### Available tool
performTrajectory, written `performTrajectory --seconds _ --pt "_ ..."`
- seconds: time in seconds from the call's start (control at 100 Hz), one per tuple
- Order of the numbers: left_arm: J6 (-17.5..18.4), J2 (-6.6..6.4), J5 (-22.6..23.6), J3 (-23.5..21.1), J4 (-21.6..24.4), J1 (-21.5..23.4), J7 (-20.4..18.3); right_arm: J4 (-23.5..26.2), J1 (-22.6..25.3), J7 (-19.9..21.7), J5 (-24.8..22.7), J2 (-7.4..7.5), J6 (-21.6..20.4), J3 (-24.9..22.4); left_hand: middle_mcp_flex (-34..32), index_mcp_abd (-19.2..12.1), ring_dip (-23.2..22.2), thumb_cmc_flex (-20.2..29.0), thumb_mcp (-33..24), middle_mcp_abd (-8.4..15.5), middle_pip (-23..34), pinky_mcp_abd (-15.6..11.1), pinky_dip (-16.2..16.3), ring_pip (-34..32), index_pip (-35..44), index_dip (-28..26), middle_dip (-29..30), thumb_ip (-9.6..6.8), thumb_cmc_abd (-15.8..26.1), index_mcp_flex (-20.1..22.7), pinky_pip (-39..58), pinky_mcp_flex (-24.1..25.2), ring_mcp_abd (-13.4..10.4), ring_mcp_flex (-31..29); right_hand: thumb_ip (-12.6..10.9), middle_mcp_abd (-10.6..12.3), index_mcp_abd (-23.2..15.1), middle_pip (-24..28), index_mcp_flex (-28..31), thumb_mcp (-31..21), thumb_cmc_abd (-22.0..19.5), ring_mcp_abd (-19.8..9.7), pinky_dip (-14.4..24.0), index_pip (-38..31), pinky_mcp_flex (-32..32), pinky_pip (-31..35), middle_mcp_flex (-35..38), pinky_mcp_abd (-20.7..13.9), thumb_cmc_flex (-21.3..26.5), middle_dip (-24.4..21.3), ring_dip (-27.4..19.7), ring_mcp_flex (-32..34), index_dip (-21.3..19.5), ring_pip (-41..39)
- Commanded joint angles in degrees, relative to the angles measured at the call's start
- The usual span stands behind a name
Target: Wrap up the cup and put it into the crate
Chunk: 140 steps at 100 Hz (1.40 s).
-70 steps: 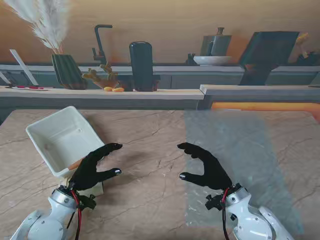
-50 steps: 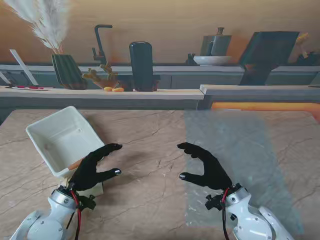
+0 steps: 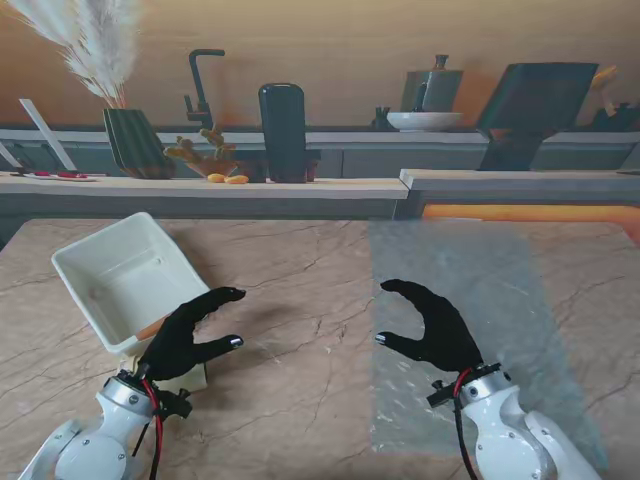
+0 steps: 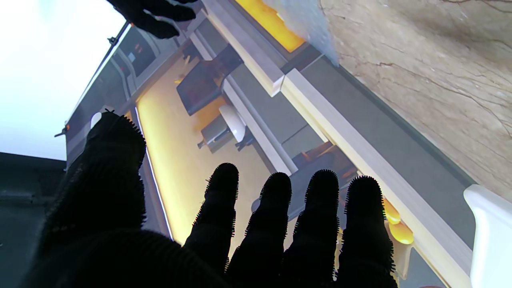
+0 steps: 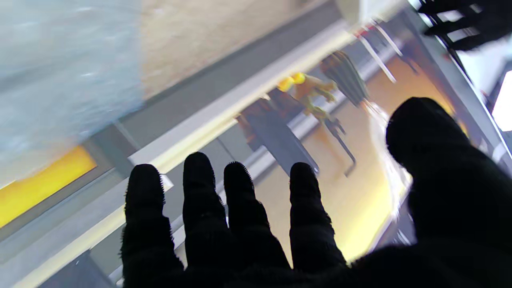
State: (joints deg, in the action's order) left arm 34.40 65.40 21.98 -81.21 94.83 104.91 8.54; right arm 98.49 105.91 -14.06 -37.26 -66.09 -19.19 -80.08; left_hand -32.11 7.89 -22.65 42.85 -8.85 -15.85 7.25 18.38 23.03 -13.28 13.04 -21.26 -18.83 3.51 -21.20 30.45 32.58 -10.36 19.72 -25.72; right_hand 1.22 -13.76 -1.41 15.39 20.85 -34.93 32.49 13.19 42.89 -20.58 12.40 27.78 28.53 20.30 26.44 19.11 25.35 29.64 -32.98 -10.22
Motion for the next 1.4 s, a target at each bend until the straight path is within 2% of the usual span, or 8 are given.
performTrajectory --seconds 0.0,0.28,0.59,0.7,0.85,0.95,1.25,1.39 --pt "0.0 0.07 -0.2 0.1 0.6 0.8 -0.1 1.0 1.5 0.4 -0.6 1.23 0.2 -1.1 -0.9 -1.3 -0.7 -2.1 -1.4 0.6 -1.3 -0.4 0.1 0.2 -0.6 -0.2 0.7 -0.77 -2.7 0.3 -0.5 -0.1 -0.4 -0.9 -0.1 0.9 -1.9 -1.3 -2.0 1.2 -1.7 -0.5 -0.2 1.4 -1.3 -0.5 -1.3 -1.3 -1.9 -0.1 -0.4 -1.8 0.2 1.2" --pt "-1.0 -0.06 -0.7 0.3 0.7 0.4 -0.9 4.0 4.6 6.4 -10.4 2.93 11.3 -7.3 -1.0 -1.3 -0.7 -2.4 -1.9 0.7 -1.3 -0.5 0.1 0.2 -0.6 -0.3 0.7 -0.64 -2.5 0.3 -0.5 -0.1 -0.5 -0.9 0.0 0.8 -1.7 -2.8 -2.6 1.5 -2.4 0.1 -0.8 2.1 -3.0 -1.9 -2.7 -1.5 -2.6 -0.7 -1.6 -4.6 0.9 2.8" --pt "-2.2 -0.28 -0.9 0.7 0.6 -0.1 -1.9 -0.6 3.6 10.8 -12.4 3.57 19.1 -10.4 -1.6 -1.3 -0.8 -2.5 -1.7 0.6 -1.1 -0.4 0.2 0.1 -0.6 -0.3 0.6 -0.49 -1.7 0.7 -0.3 -0.1 -0.4 -1.1 0.3 0.9 -2.8 -10.1 -7.3 1.2 -1.7 -1.2 -2.1 5.6 -7.5 -4.8 -10.3 -4.1 -3.8 -6.7 -6.5 -13.4 4.3 7.1" --pt "-2.3 -0.28 -1.1 0.8 0.6 -0.1 -2.0 -2.7 3.3 11.8 -12.2 3.74 20.1 -11.0 -1.7 -1.3 -0.8 -2.5 -1.4 0.7 -1.1 -0.5 0.2 0.0 -0.6 -0.3 0.6 -0.48 -1.4 0.7 -0.2 -0.1 -0.4 -1.2 0.5 1.1 -4.5 -10.8 -9.3 0.7 -0.8 -1.5 -2.7 6.1 -8.1 -5.5 -12.3 -4.2 -4.0 -9.8 -8.3 -14.9 6.7 7.3" --pt "-2.6 -0.35 -1.5 1.0 0.6 -0.2 -2.4 -5.2 3.1 12.7 -11.8 3.93 20.3 -11.1 -2.1 -1.3 -0.9 -2.4 -0.9 0.7 -1.0 -0.5 0.2 -0.1 -0.5 -0.3 0.5 -0.47 -0.9 0.8 0.0 -0.2 -0.4 -1.3 0.6 1.9 -8.8 -10.1 -11.6 0.4 0.4 -1.9 -2.8 3.5 -8.4 -5.6 -14.0 -4.1 -3.4 -10.7 -8.8 -15.8 7.8 7.2" --pt "-2.7 -0.37 -1.8 1.0 0.6 -0.2 -2.6 -7.2 2.5 12.2 -12.5 4.11 19.6 -10.3 -2.4 -1.4 -0.9 -2.4 -0.4 0.7 -0.9 -0.3 0.3 -0.1 -0.5 -0.4 0.4 -0.46 -0.5 1.0 0.1 -0.2 -0.4 -1.4 0.7 2.1 -9.7 -9.7 -12.2 0.5 0.4 -2.2 -2.9 2.4 -8.5 -5.6 -13.8 -4.2 -3.5 -10.8 -8.9 -15.8 8.4 7.1" --pt "-3.0 -0.33 -3.0 1.3 0.8 -0.1 -2.9 -12.2 -2.5 12.7 -14.0 4.75 21.0 -3.9 -3.0 -1.3 -0.9 -2.2 1.9 0.4 -1.0 -0.2 0.3 -0.2 -0.5 -0.4 0.4 -0.42 1.8 1.5 0.4 0.0 -0.3 -1.4 0.4 1.2 -5.1 -7.9 -13.3 -0.1 0.6 -2.0 -3.1 1.2 -8.2 -5.6 -13.7 -4.2 -2.0 -10.1 -8.7 -14.4 9.7 6.4" --pt "-3.2 -0.32 -3.8 1.4 1.0 0.0 -3.2 -12.4 -5.1 15.4 -14.6 5.28 21.2 -0.9 -3.2 -1.4 -1.0 -1.7 3.7 0.3 -1.0 0.0 0.3 -0.2 -0.5 -0.5 0.3 -0.51 2.9 1.7 0.6 0.0 0.0 -1.4 0.3 0.9 -4.5 -6.5 -13.5 0.2 -0.5 -1.6 -2.9 1.2 -7.2 -5.0 -13.3 -3.9 -1.6 -9.4 -8.2 -12.8 10.2 5.5"
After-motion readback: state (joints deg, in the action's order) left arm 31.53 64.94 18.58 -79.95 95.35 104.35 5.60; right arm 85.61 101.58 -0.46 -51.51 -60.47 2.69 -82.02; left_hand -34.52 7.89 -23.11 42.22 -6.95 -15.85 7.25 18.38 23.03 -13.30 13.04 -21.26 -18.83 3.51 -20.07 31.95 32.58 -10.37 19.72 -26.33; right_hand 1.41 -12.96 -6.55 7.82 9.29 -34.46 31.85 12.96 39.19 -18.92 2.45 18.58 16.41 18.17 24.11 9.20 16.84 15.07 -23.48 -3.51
